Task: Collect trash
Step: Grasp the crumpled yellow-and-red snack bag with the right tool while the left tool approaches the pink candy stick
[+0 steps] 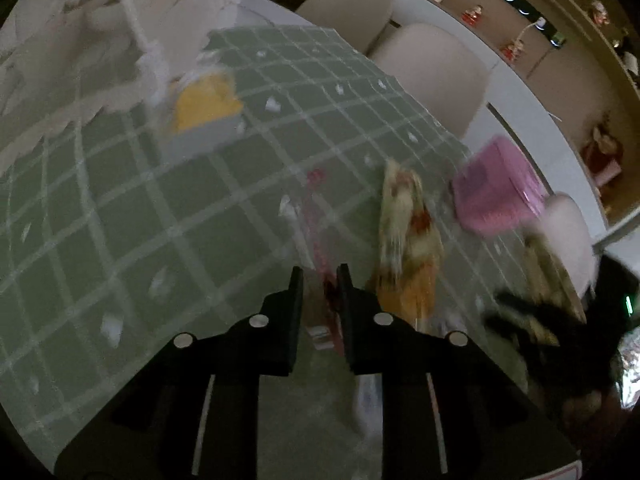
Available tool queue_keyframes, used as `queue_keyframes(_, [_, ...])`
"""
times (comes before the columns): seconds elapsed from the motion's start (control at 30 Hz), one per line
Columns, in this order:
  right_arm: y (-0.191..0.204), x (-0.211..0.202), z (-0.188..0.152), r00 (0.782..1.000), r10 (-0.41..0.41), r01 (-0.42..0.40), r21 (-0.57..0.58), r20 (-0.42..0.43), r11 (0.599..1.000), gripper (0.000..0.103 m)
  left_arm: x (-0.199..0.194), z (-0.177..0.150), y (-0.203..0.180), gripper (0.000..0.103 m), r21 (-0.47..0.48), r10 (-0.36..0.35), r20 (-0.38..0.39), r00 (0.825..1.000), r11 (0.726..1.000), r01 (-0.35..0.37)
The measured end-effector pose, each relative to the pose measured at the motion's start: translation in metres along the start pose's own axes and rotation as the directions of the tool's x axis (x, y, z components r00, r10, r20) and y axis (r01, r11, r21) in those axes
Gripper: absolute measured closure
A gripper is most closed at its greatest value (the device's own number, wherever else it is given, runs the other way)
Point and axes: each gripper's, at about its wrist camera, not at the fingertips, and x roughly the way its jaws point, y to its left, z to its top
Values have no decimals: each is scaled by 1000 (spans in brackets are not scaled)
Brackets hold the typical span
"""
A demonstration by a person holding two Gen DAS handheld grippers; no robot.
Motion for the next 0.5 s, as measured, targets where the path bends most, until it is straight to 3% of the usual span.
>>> queue_keyframes(0.1, [15,7,16,999,36,-37,16,12,999,48,-20,-31,13,86,-31,5,-16,1000,1000,-5])
queue_keyframes(0.2, [33,20,43,997,68,-70,53,40,996,48,-34,-50,21,66,-72,38,0,999,997,-37])
queue_keyframes(0.23, [40,24,50,997,66,-68,57,46,996,48,-37,-54,23,65,-83,37,6,999,996,-37])
queue_keyframes(0.5, [75,65,81,999,-48,48,23,11,999,48,-65,-70,29,62,-88,69,42,997,994,-65])
